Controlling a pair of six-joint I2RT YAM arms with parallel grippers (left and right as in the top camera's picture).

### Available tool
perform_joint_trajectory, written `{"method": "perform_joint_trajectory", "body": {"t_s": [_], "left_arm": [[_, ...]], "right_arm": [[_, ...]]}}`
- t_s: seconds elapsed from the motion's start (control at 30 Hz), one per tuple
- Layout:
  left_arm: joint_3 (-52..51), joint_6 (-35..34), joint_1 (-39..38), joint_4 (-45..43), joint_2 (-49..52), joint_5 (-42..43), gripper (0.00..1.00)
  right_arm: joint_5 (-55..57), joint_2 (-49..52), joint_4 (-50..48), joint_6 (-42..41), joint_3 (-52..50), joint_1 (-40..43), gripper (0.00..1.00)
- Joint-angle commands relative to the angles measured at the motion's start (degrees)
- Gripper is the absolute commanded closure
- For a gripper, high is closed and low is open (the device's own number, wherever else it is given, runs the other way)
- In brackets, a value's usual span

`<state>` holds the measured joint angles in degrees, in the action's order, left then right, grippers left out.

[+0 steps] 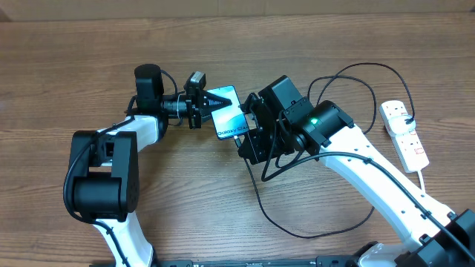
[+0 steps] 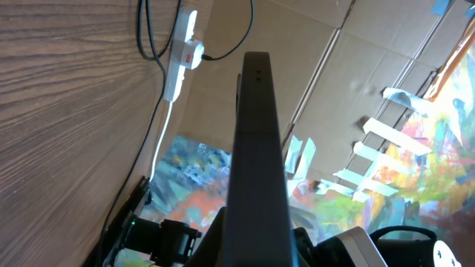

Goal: Plug charger to phone and switch on socket
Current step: 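Carry the plug with the right gripper toward the phone's bottom edge, then align the plug tip with the phone's charging port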

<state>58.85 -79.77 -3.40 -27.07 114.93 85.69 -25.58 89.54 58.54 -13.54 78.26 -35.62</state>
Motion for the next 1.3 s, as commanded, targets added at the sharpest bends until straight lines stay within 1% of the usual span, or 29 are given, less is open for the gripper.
{"method": "perform_joint_trajectory", "body": {"t_s": [0.0,0.9,1.27], "left_arm": [[0.8,-1.3,-0.5,-0.4,-0.3,0.9,0.96],[0.8,-2.5,-0.5,-0.4,-0.3,0.7,0.95],[0.8,-2.6,-0.5,-0.4,-0.3,0.7,0.96]], "right_arm": [[0.3,0.1,-0.2,-0.2,-0.3,0.0,0.96],[0.3,0.2,-0.4,-0.3,-0.3,0.0,0.96],[0.3,0.2,-0.9,-1.5,-0.3,0.0,0.96]]}}
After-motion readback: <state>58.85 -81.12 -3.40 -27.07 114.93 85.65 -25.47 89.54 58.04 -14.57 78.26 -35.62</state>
